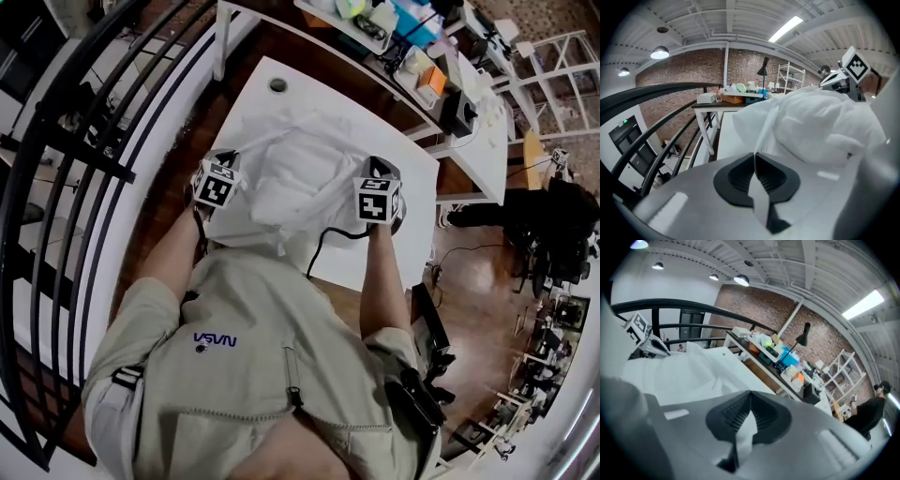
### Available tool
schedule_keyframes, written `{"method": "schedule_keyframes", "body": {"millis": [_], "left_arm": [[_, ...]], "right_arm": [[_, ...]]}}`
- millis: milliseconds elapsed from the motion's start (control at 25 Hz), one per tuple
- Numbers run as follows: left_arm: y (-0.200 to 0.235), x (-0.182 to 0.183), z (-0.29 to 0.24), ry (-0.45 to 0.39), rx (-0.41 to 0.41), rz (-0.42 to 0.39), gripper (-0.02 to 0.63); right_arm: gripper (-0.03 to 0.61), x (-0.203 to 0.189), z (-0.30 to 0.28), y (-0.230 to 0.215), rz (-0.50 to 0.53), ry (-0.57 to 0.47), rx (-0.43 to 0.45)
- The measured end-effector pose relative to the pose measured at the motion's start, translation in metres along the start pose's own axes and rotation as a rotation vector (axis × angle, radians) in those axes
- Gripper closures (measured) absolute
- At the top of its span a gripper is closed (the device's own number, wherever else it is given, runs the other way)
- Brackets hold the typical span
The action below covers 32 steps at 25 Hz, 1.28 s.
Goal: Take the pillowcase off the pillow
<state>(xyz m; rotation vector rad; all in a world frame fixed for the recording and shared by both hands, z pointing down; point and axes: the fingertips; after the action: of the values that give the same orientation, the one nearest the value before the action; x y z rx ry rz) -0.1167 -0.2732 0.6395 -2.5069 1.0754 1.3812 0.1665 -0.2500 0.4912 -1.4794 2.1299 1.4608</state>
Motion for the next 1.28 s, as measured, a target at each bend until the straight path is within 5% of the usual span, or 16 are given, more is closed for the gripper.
{"method": "schedule_keyframes", "body": {"millis": [240,320,440,560,800,1040,1160,1280], "left_arm": [[-0.004,-0.01,-0.024,0.046,-0.019,0.002,0.6],[-0.009,-0.003,-0.019,0.013,-0.04,0.008,0.597],[-0.011,0.003,-0.012,-0.031,-0.063,0.018,0.548],[-0.01,0.005,-0.006,-0.067,-0.077,0.053,0.471],[-0.015,0.02,-0.004,-0.109,-0.111,0.04,0.439],[-0.029,0.037,-0.018,-0.067,-0.157,-0.026,0.417],[-0.034,0.035,-0.033,-0.031,-0.159,-0.07,0.5],[-0.032,0.036,-0.04,-0.002,-0.127,-0.126,0.601]], "right_arm": [[0.572,-0.026,-0.013,0.037,0.074,0.051,0.093],[0.55,-0.015,-0.006,0.032,0.055,0.03,0.12],[0.416,0.012,0.015,0.025,-0.021,-0.025,0.203],[0.4,0.066,0.05,0.032,-0.021,-0.151,0.277],[0.396,0.13,0.09,0.13,0.185,-0.291,0.505],[0.301,0.068,0.035,0.195,0.575,0.008,0.545],[0.335,0.051,0.022,0.207,0.635,0.067,0.536],[0.523,0.047,0.029,0.206,0.62,0.051,0.516]]}}
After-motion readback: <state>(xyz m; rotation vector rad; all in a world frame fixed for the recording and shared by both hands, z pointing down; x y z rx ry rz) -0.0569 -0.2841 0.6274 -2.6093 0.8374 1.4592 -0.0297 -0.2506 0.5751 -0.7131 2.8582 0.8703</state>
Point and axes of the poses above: the fingertips, and each gripper's own axes: z backward along the fingers, y to its left, x out of its top, and after that the axes turned 13 degrees about -x, right-handed
